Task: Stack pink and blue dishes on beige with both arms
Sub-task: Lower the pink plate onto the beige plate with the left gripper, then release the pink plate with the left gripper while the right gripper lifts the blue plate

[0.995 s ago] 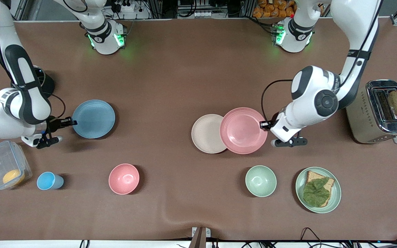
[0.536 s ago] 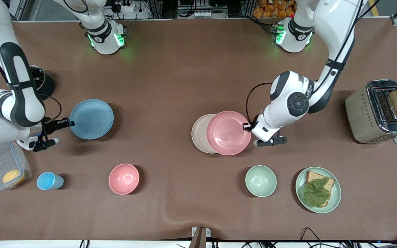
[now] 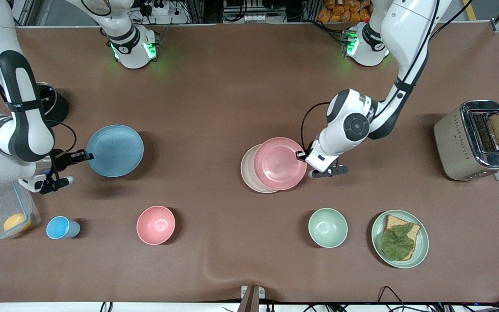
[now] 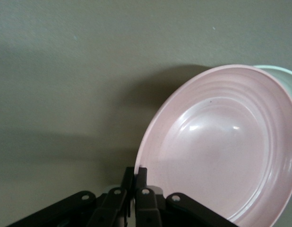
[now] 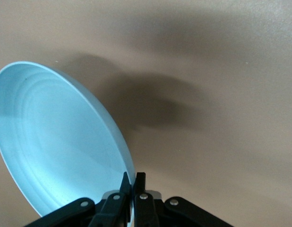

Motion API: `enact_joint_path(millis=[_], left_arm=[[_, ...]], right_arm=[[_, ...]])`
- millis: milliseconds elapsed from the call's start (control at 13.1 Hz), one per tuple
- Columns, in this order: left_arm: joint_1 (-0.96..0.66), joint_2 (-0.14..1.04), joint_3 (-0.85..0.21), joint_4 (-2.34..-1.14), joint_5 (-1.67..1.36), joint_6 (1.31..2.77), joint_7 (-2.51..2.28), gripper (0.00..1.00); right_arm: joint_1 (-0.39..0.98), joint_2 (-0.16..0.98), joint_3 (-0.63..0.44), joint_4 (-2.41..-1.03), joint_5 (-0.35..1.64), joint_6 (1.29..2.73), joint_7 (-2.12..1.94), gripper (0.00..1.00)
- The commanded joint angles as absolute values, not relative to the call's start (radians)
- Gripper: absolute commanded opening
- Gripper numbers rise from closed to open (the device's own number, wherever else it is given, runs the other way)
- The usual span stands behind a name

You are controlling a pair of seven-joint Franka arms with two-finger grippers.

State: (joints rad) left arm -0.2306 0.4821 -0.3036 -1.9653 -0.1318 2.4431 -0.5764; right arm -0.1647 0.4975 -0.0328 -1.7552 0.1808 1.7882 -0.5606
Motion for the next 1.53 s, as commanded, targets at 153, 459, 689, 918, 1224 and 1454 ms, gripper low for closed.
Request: enact_joint_path(millis=[153, 459, 689, 918, 1224, 1454], left_arm=[[-0.264, 0.477, -0.302, -1.97, -0.158, 2.483, -0.587, 0.0], [-0.285, 0.52, -0.302, -1.968, -0.16, 2.563, -0.588, 0.0], [-0.285, 0.52, -0.302, -1.962, -0.16, 2.572, -0.588, 0.0], [-0.29, 0.538, -0.302, -1.96, -0.158, 2.606, -0.588, 0.0], [-0.293, 0.557, -0.302, -1.959, -0.158, 2.635, -0.586, 0.0], [-0.293, 0.555, -0.302, -1.957, -0.158, 2.635, -0.586, 0.01]], right_arm=[[-0.152, 0.508, -0.038, -1.706, 0.199, 1.743, -0.551, 0.0], [-0.13, 0.508, -0.038, -1.689, 0.199, 1.733, -0.5, 0.0], [-0.121, 0.508, -0.038, -1.681, 0.201, 1.727, -0.499, 0.0], [-0.1, 0.508, -0.038, -1.663, 0.201, 1.717, -0.456, 0.0], [-0.081, 0.508, -0.038, -1.643, 0.201, 1.681, -0.402, 0.0], [-0.078, 0.508, -0.038, -1.641, 0.201, 1.681, -0.4, 0.0]])
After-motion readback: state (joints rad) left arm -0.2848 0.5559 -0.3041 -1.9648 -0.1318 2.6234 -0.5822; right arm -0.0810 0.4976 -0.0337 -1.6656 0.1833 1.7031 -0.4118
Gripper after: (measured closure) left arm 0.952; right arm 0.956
